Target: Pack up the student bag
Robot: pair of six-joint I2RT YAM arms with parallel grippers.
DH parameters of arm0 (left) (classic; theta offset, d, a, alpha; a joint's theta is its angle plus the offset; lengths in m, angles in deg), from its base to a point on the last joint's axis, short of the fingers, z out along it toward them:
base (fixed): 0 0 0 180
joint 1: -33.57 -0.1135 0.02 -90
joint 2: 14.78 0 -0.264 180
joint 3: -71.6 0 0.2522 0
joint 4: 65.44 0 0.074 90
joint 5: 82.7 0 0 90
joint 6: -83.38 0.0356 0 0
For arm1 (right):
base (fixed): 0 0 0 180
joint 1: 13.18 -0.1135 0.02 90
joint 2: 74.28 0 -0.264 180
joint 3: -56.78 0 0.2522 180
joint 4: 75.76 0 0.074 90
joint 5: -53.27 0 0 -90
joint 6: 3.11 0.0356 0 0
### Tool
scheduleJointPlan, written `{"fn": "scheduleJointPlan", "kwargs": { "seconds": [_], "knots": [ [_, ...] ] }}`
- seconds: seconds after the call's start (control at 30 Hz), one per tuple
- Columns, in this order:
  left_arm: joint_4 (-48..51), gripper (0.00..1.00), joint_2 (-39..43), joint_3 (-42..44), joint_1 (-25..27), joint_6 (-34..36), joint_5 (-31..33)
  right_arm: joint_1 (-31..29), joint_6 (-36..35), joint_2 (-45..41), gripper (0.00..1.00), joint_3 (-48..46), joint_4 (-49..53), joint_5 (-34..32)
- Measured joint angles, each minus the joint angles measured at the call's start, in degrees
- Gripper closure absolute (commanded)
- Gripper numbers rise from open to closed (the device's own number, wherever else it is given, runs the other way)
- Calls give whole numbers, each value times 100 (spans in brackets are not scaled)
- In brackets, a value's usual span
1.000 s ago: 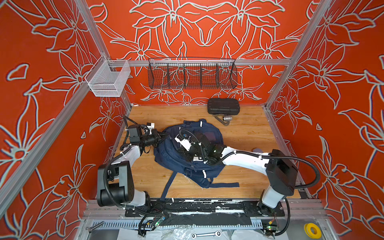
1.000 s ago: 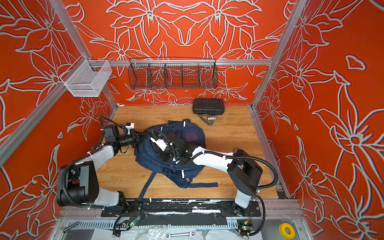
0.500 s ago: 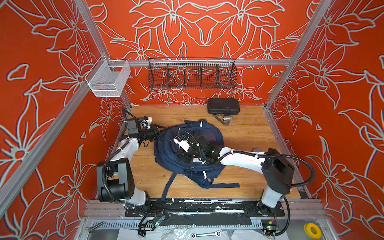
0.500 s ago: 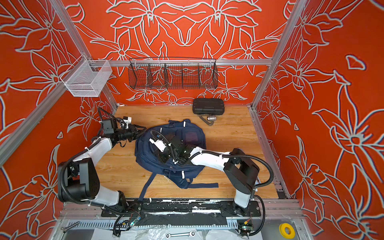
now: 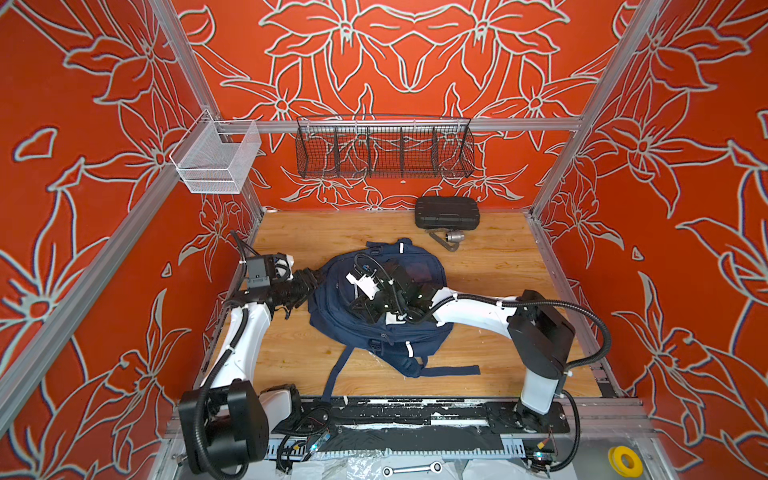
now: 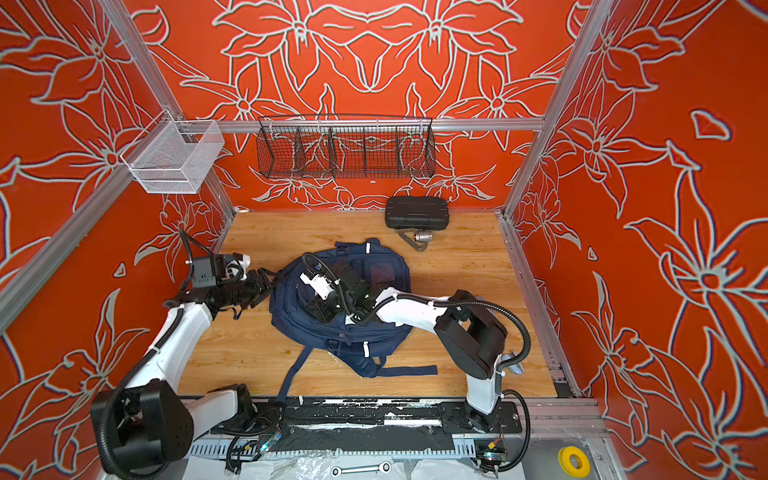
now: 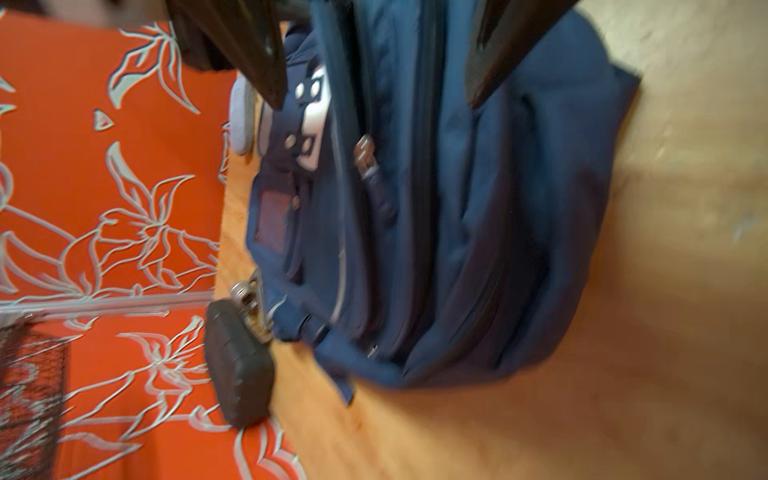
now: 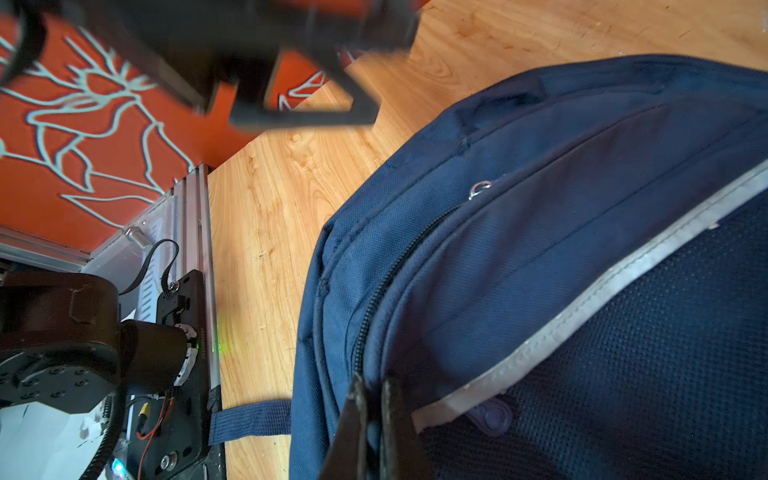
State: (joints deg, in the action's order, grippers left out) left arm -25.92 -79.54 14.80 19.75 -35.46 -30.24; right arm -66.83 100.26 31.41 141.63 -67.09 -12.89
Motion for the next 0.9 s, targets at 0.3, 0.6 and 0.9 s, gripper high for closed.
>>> {"fn": "scheduleJointPlan", "kwargs": {
  "seconds": [0.3,0.6,0.9],
  "knots": [
    [-531,40,-354,872,90,-269,-184,7,114,39,100,-127,-278,168],
    [-1335,76,-1327,765,254,-275,-481,7,221,37,100,-398,-813,328],
    [-758,100,-1445,-234,511,133,-680,129,162,-236,82,-872,-1456,116]
  ]
}}
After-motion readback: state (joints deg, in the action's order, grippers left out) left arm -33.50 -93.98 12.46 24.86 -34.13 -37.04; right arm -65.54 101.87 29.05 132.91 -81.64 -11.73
